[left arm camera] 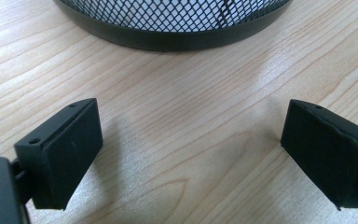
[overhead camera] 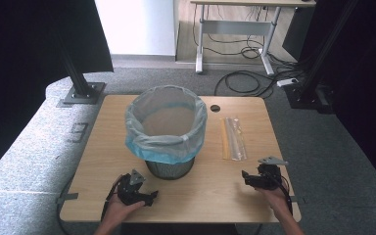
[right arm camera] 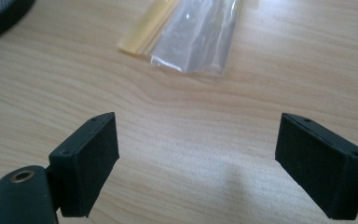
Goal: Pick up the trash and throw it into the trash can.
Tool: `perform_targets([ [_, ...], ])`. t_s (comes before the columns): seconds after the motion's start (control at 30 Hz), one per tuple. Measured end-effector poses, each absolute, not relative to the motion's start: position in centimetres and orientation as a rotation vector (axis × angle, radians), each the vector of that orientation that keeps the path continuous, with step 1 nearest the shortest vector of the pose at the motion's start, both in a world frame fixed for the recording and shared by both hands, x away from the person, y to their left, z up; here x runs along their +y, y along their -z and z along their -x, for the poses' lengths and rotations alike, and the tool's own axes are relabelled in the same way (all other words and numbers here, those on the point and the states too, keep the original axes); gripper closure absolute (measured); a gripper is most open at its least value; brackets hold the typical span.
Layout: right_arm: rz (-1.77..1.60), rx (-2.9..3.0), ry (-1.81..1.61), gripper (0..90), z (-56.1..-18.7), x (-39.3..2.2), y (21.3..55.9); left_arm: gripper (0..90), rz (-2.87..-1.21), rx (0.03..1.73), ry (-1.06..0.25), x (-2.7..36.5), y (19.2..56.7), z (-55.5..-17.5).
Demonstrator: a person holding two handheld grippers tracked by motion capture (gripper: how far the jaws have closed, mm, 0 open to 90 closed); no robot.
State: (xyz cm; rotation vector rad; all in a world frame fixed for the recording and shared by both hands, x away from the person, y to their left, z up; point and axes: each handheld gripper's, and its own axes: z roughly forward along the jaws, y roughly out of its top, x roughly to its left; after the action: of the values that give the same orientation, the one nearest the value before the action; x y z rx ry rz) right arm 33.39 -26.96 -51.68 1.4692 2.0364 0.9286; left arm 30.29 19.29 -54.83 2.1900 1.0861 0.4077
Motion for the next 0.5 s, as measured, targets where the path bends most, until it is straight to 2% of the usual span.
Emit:
perform_targets([
  [0.5,-1.458,2.032,-0.928,13.0,-33.56,-26.73,51.64,4.6,-2.188,1.091,-0.409,19.41,54.84,-30.24],
])
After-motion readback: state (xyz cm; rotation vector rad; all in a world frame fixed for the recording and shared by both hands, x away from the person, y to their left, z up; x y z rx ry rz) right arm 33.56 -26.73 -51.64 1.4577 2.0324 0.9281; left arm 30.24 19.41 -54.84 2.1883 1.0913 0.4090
